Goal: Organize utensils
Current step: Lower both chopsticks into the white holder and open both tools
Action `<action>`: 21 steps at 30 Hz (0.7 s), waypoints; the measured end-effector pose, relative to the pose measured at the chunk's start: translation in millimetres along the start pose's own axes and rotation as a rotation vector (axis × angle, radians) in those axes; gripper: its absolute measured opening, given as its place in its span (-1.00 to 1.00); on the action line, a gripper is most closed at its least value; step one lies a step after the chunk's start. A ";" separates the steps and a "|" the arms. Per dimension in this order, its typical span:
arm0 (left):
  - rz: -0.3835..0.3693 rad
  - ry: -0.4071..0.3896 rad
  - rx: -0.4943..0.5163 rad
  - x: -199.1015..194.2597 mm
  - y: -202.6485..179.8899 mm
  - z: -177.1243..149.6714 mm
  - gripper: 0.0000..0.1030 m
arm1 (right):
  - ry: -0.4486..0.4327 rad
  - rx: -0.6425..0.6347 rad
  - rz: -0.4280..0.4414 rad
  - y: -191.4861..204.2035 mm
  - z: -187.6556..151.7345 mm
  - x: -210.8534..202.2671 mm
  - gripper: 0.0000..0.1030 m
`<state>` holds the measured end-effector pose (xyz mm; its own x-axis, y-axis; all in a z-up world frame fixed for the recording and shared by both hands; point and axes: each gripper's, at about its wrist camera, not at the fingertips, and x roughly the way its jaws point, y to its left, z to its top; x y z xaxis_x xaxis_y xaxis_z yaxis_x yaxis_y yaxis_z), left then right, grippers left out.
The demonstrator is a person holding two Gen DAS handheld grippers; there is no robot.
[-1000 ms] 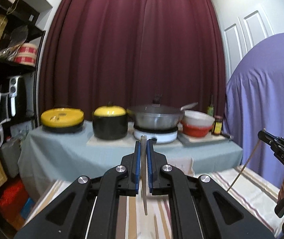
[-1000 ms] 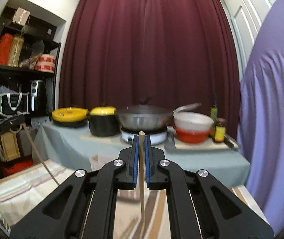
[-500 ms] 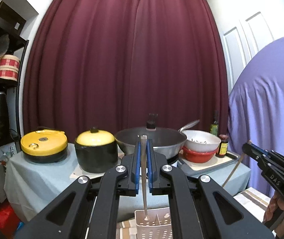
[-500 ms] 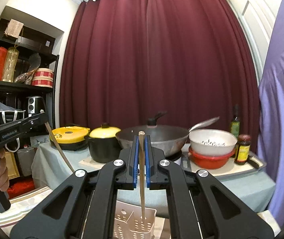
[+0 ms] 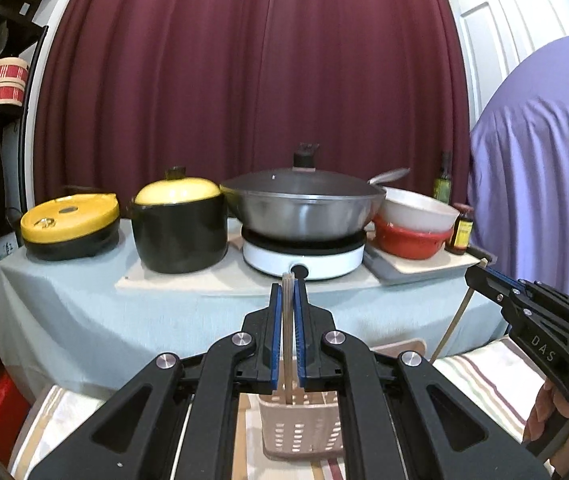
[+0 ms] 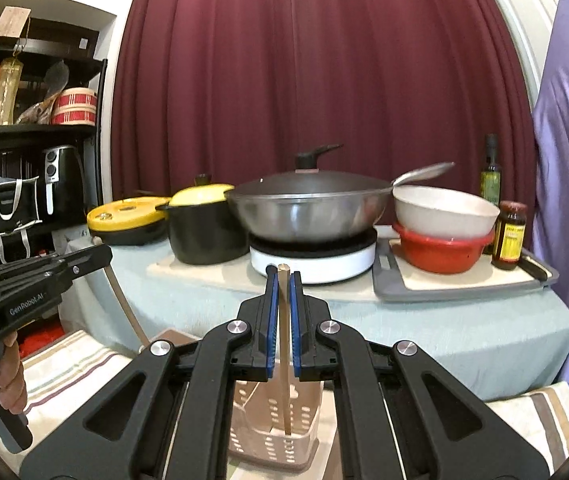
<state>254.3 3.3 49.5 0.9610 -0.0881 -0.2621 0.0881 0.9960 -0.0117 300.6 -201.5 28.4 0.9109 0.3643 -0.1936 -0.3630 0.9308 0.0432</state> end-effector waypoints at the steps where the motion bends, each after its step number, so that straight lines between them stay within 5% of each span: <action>1: -0.001 0.008 0.000 -0.5 -0.5 -2.1 -0.86 | 0.002 -0.001 -0.004 0.7 -1.8 -0.3 -0.82; 4: -0.004 0.015 0.007 -3.8 -2.6 -3.8 -0.78 | -0.002 -0.016 -0.025 4.2 -4.2 -6.9 -0.30; 9: 0.003 -0.002 -0.011 -20.6 -0.1 -6.7 -0.21 | -0.021 -0.041 -0.059 7.1 -3.6 -34.8 0.03; 14: 0.028 -0.010 -0.021 -49.1 4.5 -18.3 0.01 | -0.024 -0.050 -0.093 5.6 -8.2 -72.6 0.09; 21: 0.069 0.003 0.023 -96.5 2.0 -56.2 0.05 | 0.011 -0.018 -0.138 -1.1 -42.4 -133.1 0.10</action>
<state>147.0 14.5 20.5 0.9642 -0.0190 -0.2646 0.0277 0.9992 0.0291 171.4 -252.3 12.6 0.9503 0.2326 -0.2069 -0.2381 0.9712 -0.0019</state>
